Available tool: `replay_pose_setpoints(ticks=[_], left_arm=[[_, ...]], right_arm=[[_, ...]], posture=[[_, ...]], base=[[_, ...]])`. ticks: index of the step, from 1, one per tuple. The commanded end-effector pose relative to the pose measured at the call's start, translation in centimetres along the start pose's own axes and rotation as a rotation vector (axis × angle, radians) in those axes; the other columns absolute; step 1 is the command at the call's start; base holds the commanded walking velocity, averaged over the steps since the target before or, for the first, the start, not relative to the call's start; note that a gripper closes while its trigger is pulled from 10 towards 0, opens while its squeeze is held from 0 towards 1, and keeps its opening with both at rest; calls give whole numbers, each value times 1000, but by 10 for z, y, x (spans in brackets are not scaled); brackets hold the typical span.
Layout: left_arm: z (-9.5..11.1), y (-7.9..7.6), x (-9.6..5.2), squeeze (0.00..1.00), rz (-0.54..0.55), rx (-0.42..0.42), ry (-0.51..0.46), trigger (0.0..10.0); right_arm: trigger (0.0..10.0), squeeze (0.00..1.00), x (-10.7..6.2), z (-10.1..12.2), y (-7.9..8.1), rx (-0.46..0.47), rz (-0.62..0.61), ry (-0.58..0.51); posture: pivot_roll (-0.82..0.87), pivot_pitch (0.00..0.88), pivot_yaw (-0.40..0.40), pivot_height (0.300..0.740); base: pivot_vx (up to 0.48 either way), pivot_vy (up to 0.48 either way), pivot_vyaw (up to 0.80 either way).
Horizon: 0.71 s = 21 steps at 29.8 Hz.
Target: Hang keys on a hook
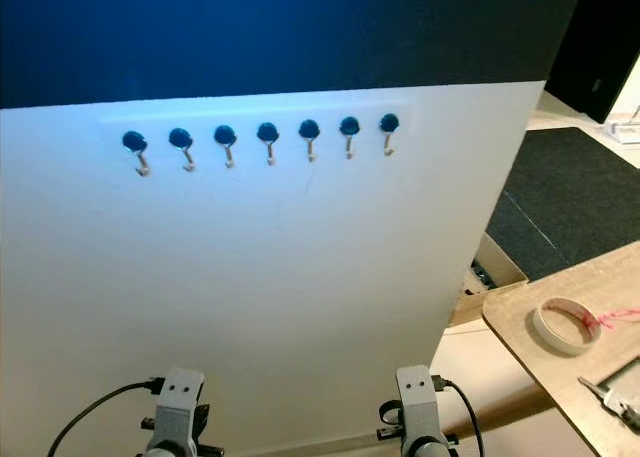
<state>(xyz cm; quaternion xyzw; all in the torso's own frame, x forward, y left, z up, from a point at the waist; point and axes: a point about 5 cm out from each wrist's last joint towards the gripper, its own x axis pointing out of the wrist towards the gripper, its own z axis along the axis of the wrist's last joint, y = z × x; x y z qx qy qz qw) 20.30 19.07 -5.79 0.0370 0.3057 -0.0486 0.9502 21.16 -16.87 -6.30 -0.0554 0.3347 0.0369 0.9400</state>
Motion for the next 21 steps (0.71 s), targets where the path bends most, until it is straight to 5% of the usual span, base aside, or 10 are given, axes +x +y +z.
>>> replay_pose_setpoints(ticks=[1, 21], left_arm=[[-5, 2, -3, 27, 4, -6, 15, 10000], [-6, 5, -4, 27, 3, -1, 14, 10000]], right_arm=[[10000, 0, -2, -5, 2, -4, 8, 19], [10000, 0, -2, -6, 3, 1, 10, 19]], posture=[[27, 16, 20, 740], [33, 24, 24, 740]], base=[[-266, 0, 0], [-266, 0, 0]])
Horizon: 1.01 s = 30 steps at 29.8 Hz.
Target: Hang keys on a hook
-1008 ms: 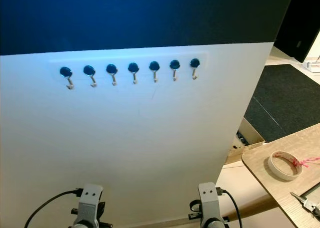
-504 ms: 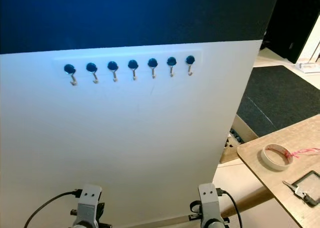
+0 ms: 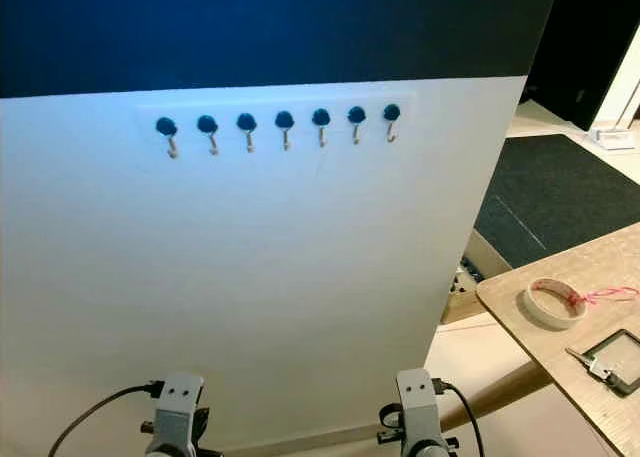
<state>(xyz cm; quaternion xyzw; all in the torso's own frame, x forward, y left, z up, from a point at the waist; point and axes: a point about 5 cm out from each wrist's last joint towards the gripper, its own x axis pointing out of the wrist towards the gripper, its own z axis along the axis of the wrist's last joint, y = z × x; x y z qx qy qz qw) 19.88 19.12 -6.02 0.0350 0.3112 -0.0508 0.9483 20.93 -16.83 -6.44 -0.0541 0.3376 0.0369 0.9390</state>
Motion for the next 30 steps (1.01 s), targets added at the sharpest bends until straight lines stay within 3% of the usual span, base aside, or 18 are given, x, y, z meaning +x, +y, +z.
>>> replay_pose_setpoints(ticks=[1, 30], left_arm=[[-1, 5, -1, 27, 9, 1, 3, 10000], [0, 8, -2, 24, 10, 10, -1, 10000]], right_arm=[[10000, 0, -1, -3, 2, -1, 8, 13], [10000, 0, -1, -3, 6, 8, 12, 12]], posture=[[33, 24, 24, 740], [47, 25, 34, 740]], base=[[-266, 0, 0], [-267, 0, 0]])
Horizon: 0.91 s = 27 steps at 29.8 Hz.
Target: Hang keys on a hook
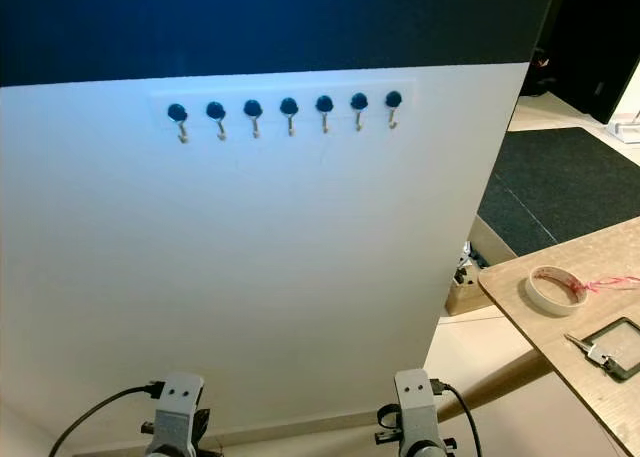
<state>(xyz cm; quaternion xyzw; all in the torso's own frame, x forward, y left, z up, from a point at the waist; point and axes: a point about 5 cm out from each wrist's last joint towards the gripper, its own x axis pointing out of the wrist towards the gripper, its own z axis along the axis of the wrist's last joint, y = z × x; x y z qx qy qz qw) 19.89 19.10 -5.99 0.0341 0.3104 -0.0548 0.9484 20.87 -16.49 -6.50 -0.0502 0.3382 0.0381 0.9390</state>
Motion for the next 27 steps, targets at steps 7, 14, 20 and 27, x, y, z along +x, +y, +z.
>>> replay_pose_setpoints(ticks=[7, 14, 20, 27], left_arm=[[0, 10, -2, 24, 23, 13, 2, 10000], [1, 9, -2, 24, 25, 14, -2, 10000], [2, 9, -1, 27, 27, 16, -8, 10000], [2, 8, -1, 27, 32, 16, -13, 10000]], right_arm=[[10000, 0, 0, -2, 4, 4, 7, 11], [10000, 0, 0, -2, 3, 3, 7, 11], [10000, 0, 0, -2, 3, 1, 7, 10], [10000, 0, 0, -1, 2, 0, 7, 9]], posture=[[48, 27, 34, 740], [48, 28, 33, 740], [48, 28, 32, 740], [47, 30, 29, 740]], base=[[-152, 0, 0], [0, 0, 0], [0, 0, 0], [0, 0, 0]])
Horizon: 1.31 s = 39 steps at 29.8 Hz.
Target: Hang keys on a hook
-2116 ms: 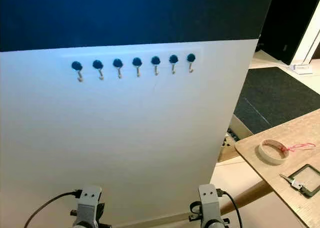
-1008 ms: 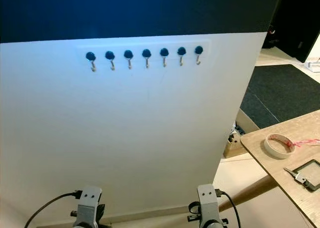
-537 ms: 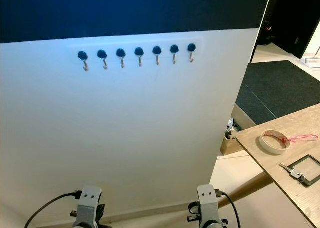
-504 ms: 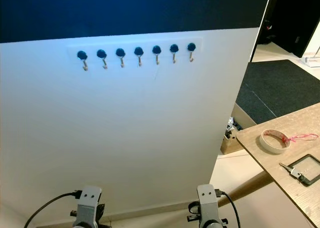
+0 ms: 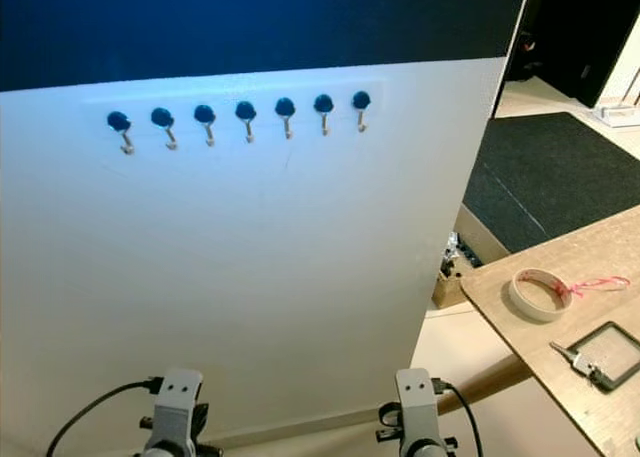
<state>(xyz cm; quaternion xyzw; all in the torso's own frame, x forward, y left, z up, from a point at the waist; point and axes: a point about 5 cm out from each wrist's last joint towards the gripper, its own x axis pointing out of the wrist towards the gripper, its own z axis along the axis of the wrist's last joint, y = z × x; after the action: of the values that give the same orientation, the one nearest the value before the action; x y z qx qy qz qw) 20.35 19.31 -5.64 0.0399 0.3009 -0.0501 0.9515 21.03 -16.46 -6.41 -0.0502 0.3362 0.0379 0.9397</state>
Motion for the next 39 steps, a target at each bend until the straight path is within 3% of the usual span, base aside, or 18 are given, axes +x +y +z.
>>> replay_pose_setpoints(ticks=[1, 25, 39], left_arm=[[-3, 6, -3, 27, 19, 7, 6, 10000], [-6, 3, -3, 27, 33, -29, 20, 10000], [-5, 5, -1, 27, 23, -4, 33, 10000]], right_arm=[[10000, 0, -1, -3, 2, 0, 8, 13], [10000, 0, 0, -4, 6, -5, 36, 31], [10000, 0, -1, -9, 9, 4, 41, 66]], posture=[[47, 30, 29, 740], [47, 42, 25, 740], [41, 34, 40, 740]], base=[[0, 0, 0], [0, 0, 0], [0, 0, 0]])
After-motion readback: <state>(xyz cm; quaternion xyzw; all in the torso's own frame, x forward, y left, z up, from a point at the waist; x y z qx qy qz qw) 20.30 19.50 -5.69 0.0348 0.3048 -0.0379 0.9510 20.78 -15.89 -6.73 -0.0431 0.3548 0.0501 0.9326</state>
